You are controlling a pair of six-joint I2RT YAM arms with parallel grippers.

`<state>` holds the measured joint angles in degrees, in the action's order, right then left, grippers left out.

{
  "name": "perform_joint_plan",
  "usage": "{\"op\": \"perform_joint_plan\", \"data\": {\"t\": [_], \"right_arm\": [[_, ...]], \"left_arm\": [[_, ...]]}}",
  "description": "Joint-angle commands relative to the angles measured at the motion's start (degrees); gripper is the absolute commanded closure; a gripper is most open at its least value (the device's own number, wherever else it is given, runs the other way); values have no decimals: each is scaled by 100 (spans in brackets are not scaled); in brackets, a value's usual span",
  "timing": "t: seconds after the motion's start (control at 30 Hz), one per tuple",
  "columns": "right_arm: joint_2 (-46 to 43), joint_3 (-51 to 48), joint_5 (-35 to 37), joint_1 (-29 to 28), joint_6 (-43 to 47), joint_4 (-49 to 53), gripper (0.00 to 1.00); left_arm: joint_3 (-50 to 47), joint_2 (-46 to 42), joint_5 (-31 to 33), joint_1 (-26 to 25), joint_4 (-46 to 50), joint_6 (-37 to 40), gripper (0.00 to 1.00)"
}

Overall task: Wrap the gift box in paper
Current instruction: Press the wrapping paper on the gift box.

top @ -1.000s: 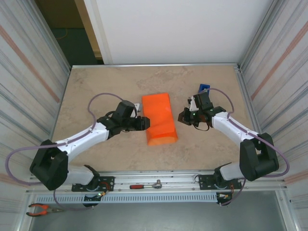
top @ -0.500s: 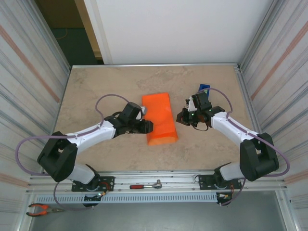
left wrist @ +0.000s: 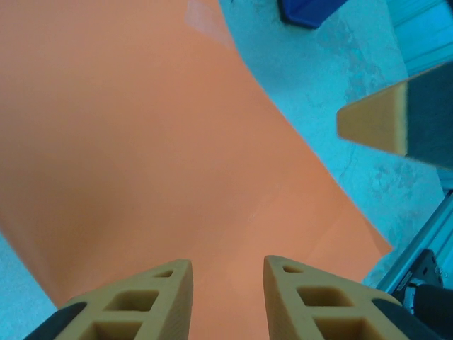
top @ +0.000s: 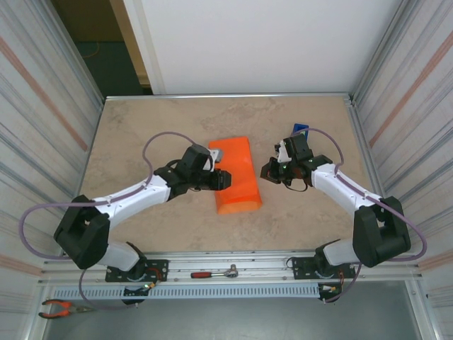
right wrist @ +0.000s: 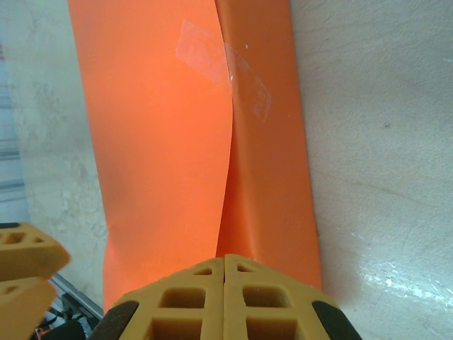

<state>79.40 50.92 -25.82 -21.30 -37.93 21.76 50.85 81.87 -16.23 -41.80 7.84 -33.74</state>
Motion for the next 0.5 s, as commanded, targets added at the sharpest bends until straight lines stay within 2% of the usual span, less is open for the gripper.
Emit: {"op": "perform_joint_plan", "data": {"t": [0.0,0.2,0.37,0.43,0.47], "right_arm": [[-186,59,-108,50,58,131,94],[-161,66,-154,67,58,129,94],[-155,225,-179,147,80,178,93],[-80,388,-197,221,118,231,88],[-24,473,-222,263,135,241,82]], "left_arm": [[-404,82,-139,-98,-480,-245,68],[-734,173,-78,-161,-719,-371,68],[-306,7,-27,-77,-399,-158,65],[-31,-119,-3,54,-207,-57,62],[58,-150,-18,155,-146,-29,61]]}}
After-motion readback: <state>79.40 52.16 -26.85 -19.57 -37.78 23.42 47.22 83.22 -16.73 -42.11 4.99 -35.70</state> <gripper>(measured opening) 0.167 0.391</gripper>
